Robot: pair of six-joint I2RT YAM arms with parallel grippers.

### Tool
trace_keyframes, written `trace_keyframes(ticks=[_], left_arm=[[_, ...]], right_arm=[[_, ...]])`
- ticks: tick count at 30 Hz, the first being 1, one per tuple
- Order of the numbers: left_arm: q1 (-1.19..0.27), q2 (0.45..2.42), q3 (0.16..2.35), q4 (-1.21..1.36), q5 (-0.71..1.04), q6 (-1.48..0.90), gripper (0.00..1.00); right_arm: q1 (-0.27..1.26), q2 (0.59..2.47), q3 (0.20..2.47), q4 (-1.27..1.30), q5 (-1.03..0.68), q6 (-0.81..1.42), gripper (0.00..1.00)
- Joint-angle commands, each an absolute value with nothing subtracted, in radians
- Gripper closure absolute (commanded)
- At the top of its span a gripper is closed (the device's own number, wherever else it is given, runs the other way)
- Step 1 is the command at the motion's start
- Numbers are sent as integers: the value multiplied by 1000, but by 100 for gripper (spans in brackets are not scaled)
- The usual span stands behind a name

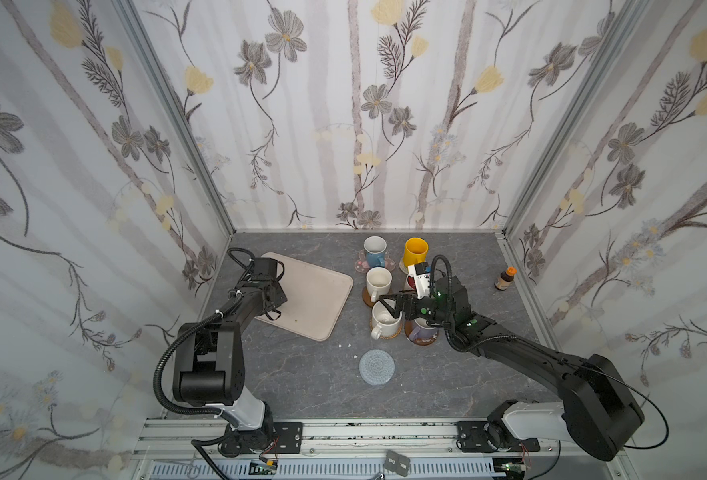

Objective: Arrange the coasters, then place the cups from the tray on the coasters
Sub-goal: 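Lower the left gripper onto the black mug's rim and close it, then lift the black mug off the tray with the left gripper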

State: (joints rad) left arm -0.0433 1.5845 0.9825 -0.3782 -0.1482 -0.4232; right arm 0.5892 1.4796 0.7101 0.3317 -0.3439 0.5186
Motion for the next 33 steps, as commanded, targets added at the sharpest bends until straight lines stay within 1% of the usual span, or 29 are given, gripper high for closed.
trace_keyframes(ticks=[1,13,21,30,31,33], left_arm=[[-87,1559,978,-328,-143,-436,100],[-286,1570,934,-249,-157,-420,100],[-331,1581,901,-216,-163,-409,100],[-339,1586,893,-213,-173,-417,83],[-340,1584,892,-213,-172,-420,81],[-340,1580,891,-215,-172,-427,71]], right_arm=[[579,1480,709,395,-362,528,0],[536,1463,681,414,-372,539,0],[528,1465,681,416,-373,541,0],[526,1463,679,416,-374,541,0],[525,1462,679,417,-374,541,0],[525,1462,677,416,-373,541,0]])
